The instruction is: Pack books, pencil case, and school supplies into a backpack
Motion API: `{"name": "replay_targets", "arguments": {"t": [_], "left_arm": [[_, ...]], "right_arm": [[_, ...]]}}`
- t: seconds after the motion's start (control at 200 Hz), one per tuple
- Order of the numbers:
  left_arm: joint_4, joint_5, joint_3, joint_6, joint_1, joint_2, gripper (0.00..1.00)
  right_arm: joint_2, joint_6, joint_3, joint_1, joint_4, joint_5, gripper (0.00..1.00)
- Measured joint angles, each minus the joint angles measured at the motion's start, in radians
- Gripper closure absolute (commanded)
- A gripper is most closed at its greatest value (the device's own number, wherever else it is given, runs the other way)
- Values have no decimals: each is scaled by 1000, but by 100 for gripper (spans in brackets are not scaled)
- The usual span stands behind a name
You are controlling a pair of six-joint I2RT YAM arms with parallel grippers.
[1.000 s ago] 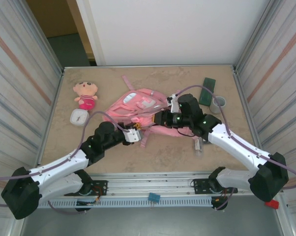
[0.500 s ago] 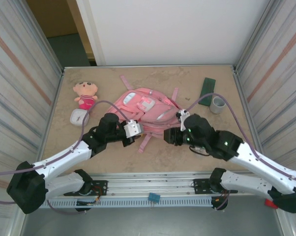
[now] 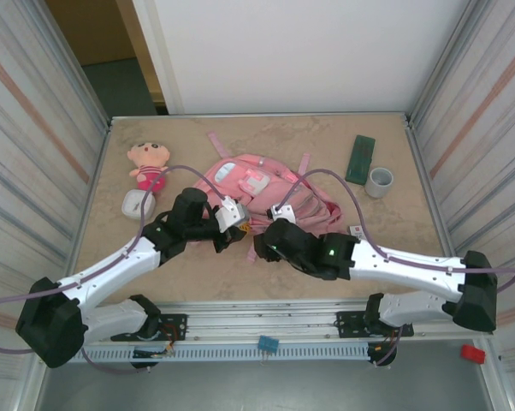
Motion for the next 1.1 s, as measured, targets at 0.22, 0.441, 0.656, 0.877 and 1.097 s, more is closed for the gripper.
{"name": "replay_targets", "arguments": {"t": [0.22, 0.441, 0.656, 0.877, 1.097], "left_arm": [[1, 23, 5, -24, 10, 6, 100], [8, 22, 13, -28, 14, 6, 100], [5, -13, 23, -27, 13, 6, 100], [-28, -99, 24, -16, 24, -9, 100], [-70, -200, 24, 12, 35, -29, 97]], "right_arm": [[83, 13, 37, -20, -2, 60, 58], [101, 40, 63, -31, -55, 128, 94], [65, 36, 69, -44, -101, 113, 100], [-33, -13, 69, -158, -240, 20, 100], [-102, -138, 68, -276, -301, -164, 100]]}}
